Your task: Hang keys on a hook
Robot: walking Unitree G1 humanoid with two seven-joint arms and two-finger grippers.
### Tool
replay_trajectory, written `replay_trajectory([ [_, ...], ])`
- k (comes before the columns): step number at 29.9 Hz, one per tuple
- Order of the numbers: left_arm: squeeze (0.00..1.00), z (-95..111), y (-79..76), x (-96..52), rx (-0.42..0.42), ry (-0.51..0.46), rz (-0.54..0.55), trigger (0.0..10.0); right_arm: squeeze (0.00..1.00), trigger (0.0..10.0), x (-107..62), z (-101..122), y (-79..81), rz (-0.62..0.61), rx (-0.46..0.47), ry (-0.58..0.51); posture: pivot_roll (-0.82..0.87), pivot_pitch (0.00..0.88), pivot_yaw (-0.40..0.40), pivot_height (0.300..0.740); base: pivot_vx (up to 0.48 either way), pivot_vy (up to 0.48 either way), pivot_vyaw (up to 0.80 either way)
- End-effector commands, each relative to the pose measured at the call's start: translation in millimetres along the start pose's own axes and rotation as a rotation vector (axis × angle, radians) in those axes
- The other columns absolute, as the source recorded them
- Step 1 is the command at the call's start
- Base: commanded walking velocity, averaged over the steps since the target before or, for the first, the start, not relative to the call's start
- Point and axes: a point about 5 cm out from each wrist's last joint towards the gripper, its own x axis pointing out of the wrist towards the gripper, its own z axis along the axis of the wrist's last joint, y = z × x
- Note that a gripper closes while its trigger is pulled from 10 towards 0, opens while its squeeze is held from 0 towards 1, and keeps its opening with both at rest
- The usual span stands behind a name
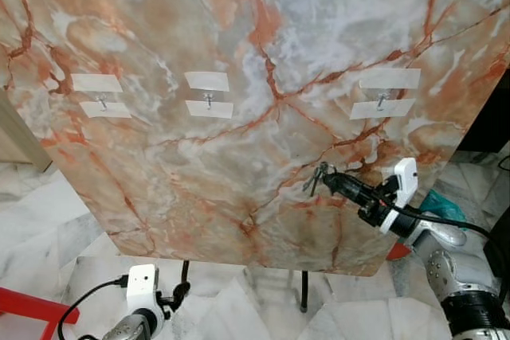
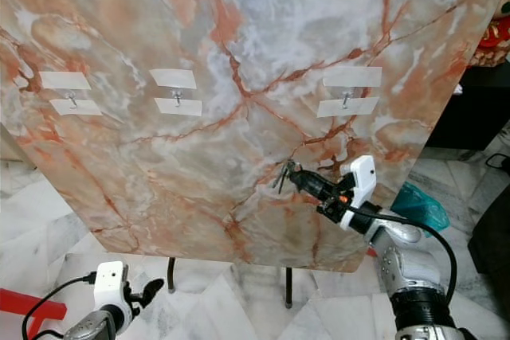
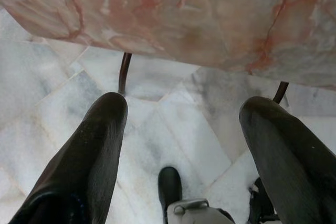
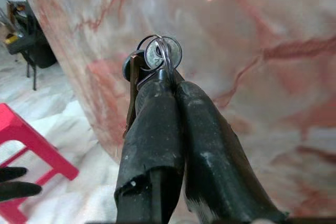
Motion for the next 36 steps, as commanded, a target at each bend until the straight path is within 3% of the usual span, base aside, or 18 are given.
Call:
replay_trajectory([
  [1, 0.00, -3.2, 3.5, -1.7, -0.002, 0.011, 0.013, 10.0, 0.00, 10.0, -2.1, 5.9, -0.4, -0.002, -0.031, -0.002, 0.05, 0.059, 0.032, 0.740, 0.281, 0.000, 0.00],
  [6, 0.00, -3.7, 3.7, -2.0, -0.004, 0.012, 0.014, 10.0, 0.00, 10.0, -3.5, 7.4, -2.8, -0.012, -0.032, 0.003, 0.05, 0.064, 0.031, 0.740, 0.294, 0.000, 0.00],
  [28, 0.00, -3.1, 0.9, -1.8, -0.028, -0.004, -0.010, 10.0, 0.00, 10.0, 4.6, 9.6, 4.7, 0.037, -0.035, -0.001, 0.05, 0.065, 0.027, 0.740, 0.000, 0.000, 0.00],
  [36, 0.00, -3.4, 0.2, -1.6, -0.029, -0.001, -0.016, 10.0, 0.00, 10.0, 5.4, 5.0, -1.1, -0.060, 0.004, -0.035, 0.05, 0.062, 0.029, 0.740, 0.000, 0.000, 0.00],
])
